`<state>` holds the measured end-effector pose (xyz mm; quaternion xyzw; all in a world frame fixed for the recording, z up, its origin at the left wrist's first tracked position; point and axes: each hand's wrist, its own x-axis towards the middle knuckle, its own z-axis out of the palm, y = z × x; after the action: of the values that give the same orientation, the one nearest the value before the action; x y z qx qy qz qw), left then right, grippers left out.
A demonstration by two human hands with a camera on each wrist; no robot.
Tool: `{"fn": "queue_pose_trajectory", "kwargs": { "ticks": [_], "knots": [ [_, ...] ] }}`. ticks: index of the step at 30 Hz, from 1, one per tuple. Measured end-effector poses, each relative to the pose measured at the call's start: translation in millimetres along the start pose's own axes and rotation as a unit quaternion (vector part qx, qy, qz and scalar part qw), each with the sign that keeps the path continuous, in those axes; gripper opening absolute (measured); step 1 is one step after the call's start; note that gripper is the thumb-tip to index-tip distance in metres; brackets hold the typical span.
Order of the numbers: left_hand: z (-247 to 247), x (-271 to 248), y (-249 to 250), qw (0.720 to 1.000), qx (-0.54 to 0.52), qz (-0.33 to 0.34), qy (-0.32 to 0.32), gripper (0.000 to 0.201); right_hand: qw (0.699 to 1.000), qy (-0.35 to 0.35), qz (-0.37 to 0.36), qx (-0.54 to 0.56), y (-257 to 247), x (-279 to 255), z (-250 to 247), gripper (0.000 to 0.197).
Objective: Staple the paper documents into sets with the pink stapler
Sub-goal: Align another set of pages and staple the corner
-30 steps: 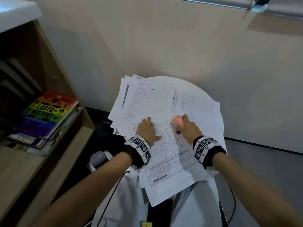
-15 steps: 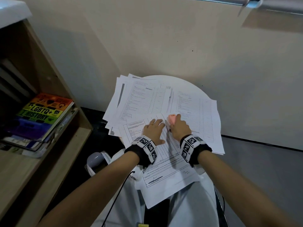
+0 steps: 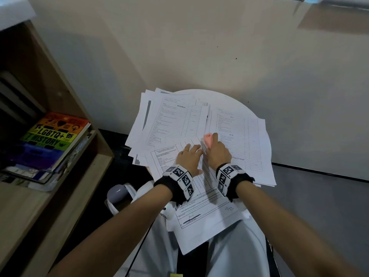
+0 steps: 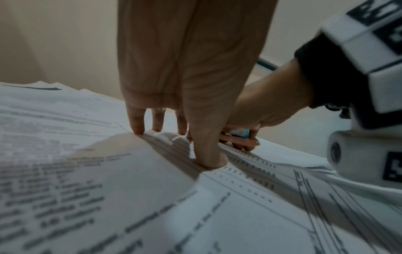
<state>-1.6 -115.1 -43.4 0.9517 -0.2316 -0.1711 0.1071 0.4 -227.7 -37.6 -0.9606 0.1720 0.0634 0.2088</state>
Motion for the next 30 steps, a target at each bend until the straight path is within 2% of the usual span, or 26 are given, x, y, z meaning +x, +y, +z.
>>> {"fn": "queue_pose_trajectory", "kwargs": {
  "ticks": [3, 8, 14, 16, 18, 20, 21, 22, 24, 26, 27, 28, 30],
  "knots": [
    [0.2, -0.3, 0.0, 1.000, -0.008, 0.003, 0.004, 0.081, 0.999, -0.001, 0.039, 0.038, -8.7, 5.8, -4.3, 0.048],
    [-0.5, 0.0, -0.8, 1.000, -0.003, 0.008, 0.006, 0.080, 0.999, 0.014, -0.001, 0.030, -7.9, 17.1, 1.4, 0.047],
    [0.7, 0.5, -3.4, 1.000, 0.008, 0.020, 0.011, 0.079, 0.991, 0.016, 0.047, 0.122, -9.5, 23.1, -14.2, 0.046],
    [-1.9, 0.5, -4.4, 1.000, 0.010, 0.022, -0.007, 0.076, 0.993, 0.027, 0.026, 0.111, -11.1, 22.7, -22.5, 0.042],
    [-6.6, 1.8, -7.4, 0.999, -0.019, 0.025, -0.020, 0.062, 0.994, 0.039, -0.024, 0.098, -10.9, 17.2, -31.1, 0.038],
    [-9.2, 3.0, -11.3, 0.991, -0.129, 0.020, 0.034, 0.027, 0.991, 0.043, -0.067, 0.107, -10.3, 5.9, -38.8, 0.038],
    [-11.1, -0.3, -10.7, 0.973, -0.216, 0.000, 0.083, 0.023, 0.990, 0.046, -0.084, 0.106, -10.4, -0.4, -41.7, 0.039],
    [-12.7, -4.1, -8.8, 0.943, -0.310, -0.019, 0.124, 0.028, 0.988, 0.050, -0.099, 0.105, -11.0, -7.2, -43.8, 0.040],
    [-17.3, -15.5, -2.8, 0.846, -0.502, -0.047, 0.173, 0.030, 0.986, 0.054, -0.125, 0.098, -14.6, -21.1, -45.2, 0.039],
    [-21.9, -29.0, 1.0, 0.751, -0.628, -0.053, 0.198, 0.023, 0.983, 0.052, -0.143, 0.102, -20.9, -34.9, -44.2, 0.037],
    [-23.2, -34.4, 1.1, 0.723, -0.654, -0.059, 0.214, 0.021, 0.982, 0.049, -0.150, 0.107, -24.7, -41.2, -42.8, 0.036],
    [-23.8, -39.6, -0.9, 0.709, -0.662, -0.068, 0.234, 0.019, 0.980, 0.046, -0.158, 0.110, -28.9, -47.2, -41.1, 0.035],
    [-21.1, -47.5, -10.3, 0.697, -0.656, -0.093, 0.275, 0.017, 0.977, 0.040, -0.181, 0.106, -37.9, -57.9, -36.2, 0.034]
  ]
}}
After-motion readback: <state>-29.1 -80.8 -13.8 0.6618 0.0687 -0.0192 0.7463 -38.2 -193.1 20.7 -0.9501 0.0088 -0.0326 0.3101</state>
